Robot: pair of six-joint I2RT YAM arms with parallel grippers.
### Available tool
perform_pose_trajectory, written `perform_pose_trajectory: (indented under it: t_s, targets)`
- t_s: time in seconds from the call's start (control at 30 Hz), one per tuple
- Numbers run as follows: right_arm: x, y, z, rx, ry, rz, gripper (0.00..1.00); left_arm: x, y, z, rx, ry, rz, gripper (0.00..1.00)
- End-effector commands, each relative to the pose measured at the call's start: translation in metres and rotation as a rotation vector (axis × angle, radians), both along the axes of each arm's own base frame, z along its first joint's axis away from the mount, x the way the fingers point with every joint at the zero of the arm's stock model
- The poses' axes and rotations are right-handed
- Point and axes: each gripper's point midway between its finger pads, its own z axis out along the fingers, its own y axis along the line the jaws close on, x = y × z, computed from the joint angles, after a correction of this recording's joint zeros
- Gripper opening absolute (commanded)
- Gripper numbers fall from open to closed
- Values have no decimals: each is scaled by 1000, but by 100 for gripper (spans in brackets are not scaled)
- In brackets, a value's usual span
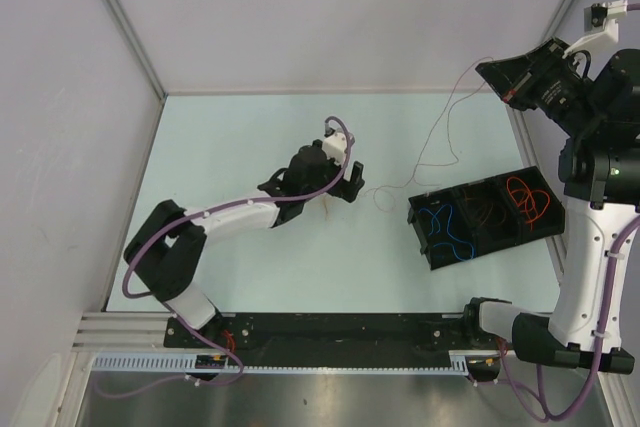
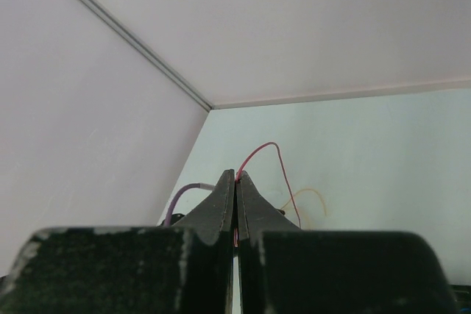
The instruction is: Untangle the cables
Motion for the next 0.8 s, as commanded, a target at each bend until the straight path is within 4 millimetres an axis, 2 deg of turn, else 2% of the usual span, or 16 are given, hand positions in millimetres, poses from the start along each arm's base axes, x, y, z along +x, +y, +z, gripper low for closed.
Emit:
perform_pose_trajectory:
  t_s: [0.0,0.03,0.13,0.23,0.33,0.4,0.57,0.6,0.63,0.7,0.77]
  targets:
    - [-13,10,18,-11,-63,44,0,-6,-48,17,-76,-95,-186,92]
    - [-13,11,18,-12,-63,45,0,-6,-55,10,-70,-82,-205,92]
    - [-14,12,17,-19,-61,47,0,-11,-71,16,-100,-85,-266,90]
    - [-14,11,16,-28,-60,43,0,-15,-75,15,-117,-77,-289,88]
    - [-14,11,14,-32,-55,45,0,-28,-79,17,-157,-78,-353,88]
    - [-15,12,13,-33,-57,46,0,-35,-85,12,-161,-59,-405,88]
    - [-15,12,12,-37,-57,48,0,-34,-94,6,-175,-39,-431,82]
    - [-15,12,13,-36,-58,48,0,-33,-95,-1,-167,-29,-430,81]
    - [-15,12,12,-37,-57,48,0,-31,-98,2,-173,-34,-430,78]
    - [-17,12,14,-36,-61,49,0,-28,-102,-8,-162,-20,-431,74]
    - [-18,13,14,-35,-61,52,0,-23,-107,-8,-157,-16,-433,67]
